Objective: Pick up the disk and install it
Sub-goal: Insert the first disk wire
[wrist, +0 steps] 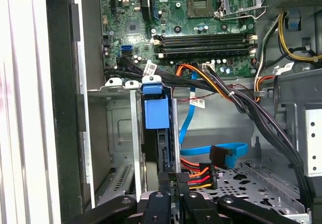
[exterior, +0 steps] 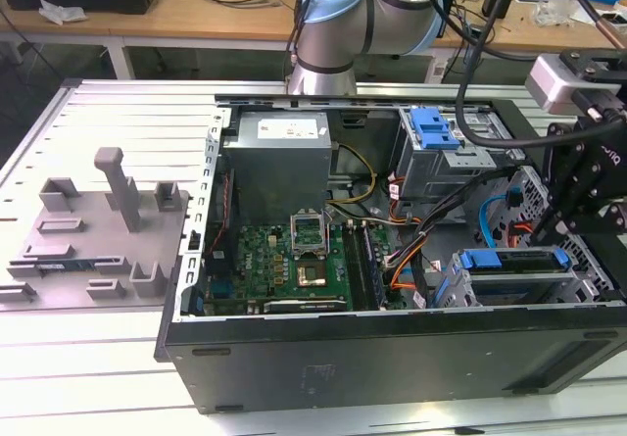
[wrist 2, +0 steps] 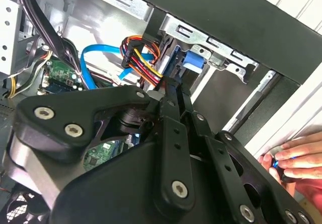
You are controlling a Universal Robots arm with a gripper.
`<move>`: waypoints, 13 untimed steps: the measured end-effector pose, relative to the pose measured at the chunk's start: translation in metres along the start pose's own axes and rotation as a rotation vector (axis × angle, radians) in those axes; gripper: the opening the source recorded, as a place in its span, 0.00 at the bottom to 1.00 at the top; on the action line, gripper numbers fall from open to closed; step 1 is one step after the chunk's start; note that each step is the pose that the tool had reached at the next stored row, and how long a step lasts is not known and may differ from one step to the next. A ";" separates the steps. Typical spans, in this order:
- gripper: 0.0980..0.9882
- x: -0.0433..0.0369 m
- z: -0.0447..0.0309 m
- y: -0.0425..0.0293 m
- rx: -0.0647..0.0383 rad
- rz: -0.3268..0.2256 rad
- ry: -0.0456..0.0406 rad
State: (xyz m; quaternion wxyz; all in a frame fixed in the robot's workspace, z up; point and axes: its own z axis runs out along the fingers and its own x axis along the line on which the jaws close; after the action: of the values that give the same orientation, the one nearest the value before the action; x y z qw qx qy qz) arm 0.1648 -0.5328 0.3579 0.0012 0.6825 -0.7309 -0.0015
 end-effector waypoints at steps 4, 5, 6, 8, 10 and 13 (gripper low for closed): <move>0.07 0.0002 0.0005 -0.0005 0.000 0.000 -0.0034; 0.07 0.0003 0.0006 -0.0011 0.000 0.000 -0.0032; 0.07 0.0003 0.0008 -0.0014 0.001 0.000 -0.0034; 0.07 0.0005 0.0019 -0.0016 0.005 0.001 -0.0035; 0.07 0.0005 0.0026 -0.0015 0.005 0.007 -0.0015; 0.07 0.0006 0.0028 -0.0015 0.005 0.010 -0.0013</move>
State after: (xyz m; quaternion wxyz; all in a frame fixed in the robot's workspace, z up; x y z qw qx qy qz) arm 0.1662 -0.5335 0.3551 -0.0010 0.6790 -0.7341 -0.0001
